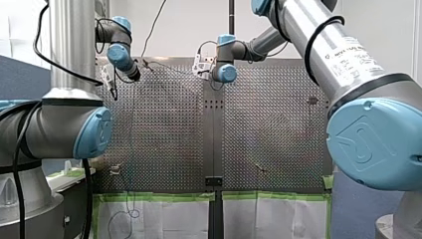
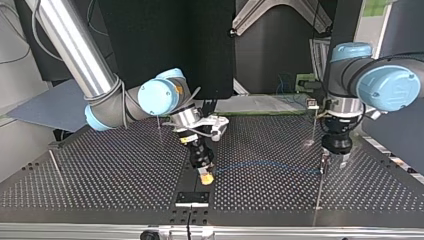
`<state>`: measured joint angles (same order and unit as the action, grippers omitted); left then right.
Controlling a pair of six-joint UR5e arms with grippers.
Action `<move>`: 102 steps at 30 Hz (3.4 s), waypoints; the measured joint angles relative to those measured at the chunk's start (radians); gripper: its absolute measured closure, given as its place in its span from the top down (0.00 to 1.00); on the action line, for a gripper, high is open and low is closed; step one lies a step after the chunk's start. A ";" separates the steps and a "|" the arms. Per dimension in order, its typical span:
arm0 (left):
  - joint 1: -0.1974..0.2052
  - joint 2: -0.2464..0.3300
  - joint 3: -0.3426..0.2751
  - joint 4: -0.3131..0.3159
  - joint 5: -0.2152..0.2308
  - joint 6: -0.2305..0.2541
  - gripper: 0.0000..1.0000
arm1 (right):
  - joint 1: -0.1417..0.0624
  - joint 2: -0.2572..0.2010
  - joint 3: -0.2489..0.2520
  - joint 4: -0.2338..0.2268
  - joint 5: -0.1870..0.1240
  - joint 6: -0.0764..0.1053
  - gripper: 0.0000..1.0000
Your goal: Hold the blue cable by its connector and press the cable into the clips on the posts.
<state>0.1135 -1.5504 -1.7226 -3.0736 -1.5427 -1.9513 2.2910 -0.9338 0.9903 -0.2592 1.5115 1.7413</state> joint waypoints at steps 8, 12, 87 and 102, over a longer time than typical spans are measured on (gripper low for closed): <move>-0.005 0.078 -0.005 -0.078 0.010 0.022 1.00 | 0.000 0.000 0.000 0.000 0.000 0.000 0.01; -0.005 0.111 -0.005 -0.111 0.012 0.032 1.00 | 0.000 0.000 0.000 0.000 0.000 0.000 0.01; -0.092 0.182 -0.005 -0.204 -0.077 0.223 1.00 | -0.012 0.000 0.000 0.012 -0.023 0.001 0.01; -0.169 0.110 0.041 -0.140 0.023 0.253 1.00 | -0.015 0.000 0.000 0.013 -0.019 -0.002 0.01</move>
<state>-0.0556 -1.4404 -1.6812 -3.2135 -1.5197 -1.6982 2.2756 -0.9336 0.9907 -0.2458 1.4922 1.7389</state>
